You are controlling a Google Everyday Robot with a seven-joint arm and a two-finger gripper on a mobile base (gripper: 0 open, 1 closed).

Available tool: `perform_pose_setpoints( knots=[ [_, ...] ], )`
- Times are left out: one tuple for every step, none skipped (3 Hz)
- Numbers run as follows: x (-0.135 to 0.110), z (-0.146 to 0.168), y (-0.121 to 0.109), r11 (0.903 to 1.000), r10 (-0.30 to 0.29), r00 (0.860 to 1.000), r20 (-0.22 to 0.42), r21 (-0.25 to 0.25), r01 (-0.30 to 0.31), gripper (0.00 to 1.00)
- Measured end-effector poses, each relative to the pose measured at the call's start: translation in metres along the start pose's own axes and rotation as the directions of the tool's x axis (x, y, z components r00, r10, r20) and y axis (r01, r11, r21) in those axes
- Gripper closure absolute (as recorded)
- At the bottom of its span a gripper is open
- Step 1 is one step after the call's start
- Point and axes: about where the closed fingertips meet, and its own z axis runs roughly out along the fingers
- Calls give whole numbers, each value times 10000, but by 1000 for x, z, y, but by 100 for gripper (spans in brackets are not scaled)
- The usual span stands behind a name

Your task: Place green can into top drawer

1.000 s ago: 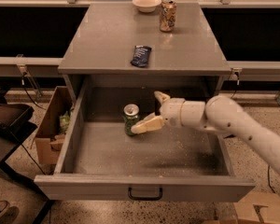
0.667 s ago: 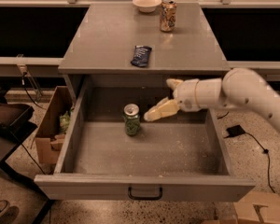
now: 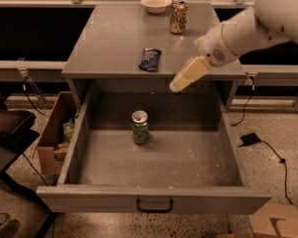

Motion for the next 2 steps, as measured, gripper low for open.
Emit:
perform_pose_setpoints(
  knots=[
    [-17,-42,-17,9936,-583,9739,-2192,822,780,0],
    [-24,-66,-15,9809,-929,8941,-4381,1139,1577,0]
  ],
)
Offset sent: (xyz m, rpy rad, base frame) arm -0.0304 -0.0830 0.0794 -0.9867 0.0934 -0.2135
